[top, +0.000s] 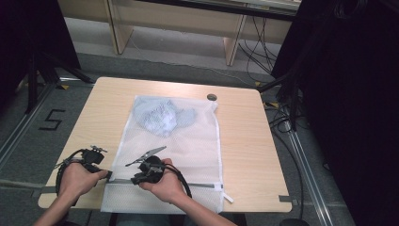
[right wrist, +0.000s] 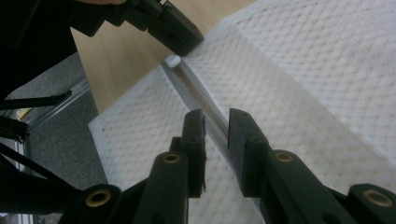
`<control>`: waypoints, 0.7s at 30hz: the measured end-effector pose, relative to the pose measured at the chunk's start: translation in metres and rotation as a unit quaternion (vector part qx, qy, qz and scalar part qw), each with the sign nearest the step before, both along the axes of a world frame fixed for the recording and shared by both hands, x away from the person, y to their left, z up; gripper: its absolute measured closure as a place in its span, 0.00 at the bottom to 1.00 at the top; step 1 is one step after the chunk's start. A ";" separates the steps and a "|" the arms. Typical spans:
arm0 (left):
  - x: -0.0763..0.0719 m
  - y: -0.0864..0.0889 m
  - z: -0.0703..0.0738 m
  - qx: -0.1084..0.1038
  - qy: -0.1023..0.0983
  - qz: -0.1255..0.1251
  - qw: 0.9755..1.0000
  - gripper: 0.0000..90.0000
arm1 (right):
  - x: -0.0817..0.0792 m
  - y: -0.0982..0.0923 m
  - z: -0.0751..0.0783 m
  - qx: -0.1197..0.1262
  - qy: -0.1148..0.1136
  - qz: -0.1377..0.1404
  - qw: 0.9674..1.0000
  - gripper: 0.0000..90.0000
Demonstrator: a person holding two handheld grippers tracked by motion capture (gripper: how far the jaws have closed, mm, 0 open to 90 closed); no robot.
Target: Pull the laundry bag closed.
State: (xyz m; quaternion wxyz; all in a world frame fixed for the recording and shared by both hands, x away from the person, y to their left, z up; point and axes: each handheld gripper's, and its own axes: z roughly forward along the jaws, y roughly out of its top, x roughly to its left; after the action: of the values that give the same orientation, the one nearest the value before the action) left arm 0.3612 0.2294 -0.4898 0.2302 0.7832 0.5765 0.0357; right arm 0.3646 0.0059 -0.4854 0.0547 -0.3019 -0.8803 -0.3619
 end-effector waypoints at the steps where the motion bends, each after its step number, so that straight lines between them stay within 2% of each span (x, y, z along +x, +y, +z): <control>1: 0.000 0.000 0.000 0.001 -0.001 0.000 1.000 1.00 | 0.000 0.003 0.000 0.000 0.002 0.000 1.000 0.86; 8: 0.001 0.001 0.000 0.002 0.006 -0.002 1.000 1.00 | 0.004 0.014 0.001 0.000 -0.001 0.004 1.000 0.85; 9: 0.001 0.001 0.000 0.002 0.008 -0.002 1.000 1.00 | 0.006 0.016 0.000 -0.001 -0.007 0.009 1.000 0.84; 10: 0.001 0.002 0.000 0.001 0.008 -0.003 1.000 1.00 | 0.006 0.020 0.001 -0.003 -0.001 0.005 1.000 0.84; 14: 0.002 0.003 -0.001 -0.002 0.009 -0.002 1.000 1.00 | 0.008 0.029 0.001 -0.005 -0.008 0.017 1.000 0.84; 18: 0.002 0.003 -0.001 -0.004 0.008 0.000 1.000 1.00 | 0.009 0.041 0.002 -0.002 -0.002 0.029 1.000 0.84; 21: 0.002 0.002 -0.001 -0.005 0.009 0.001 1.000 1.00 | 0.009 0.048 0.002 -0.012 0.000 0.029 0.999 0.84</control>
State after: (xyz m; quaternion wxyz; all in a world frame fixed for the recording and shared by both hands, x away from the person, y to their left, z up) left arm 0.3627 0.2319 -0.4911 0.2290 0.7820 0.5791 0.0261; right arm 0.3739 0.0541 -0.4835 0.0616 -0.2764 -0.8930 -0.3497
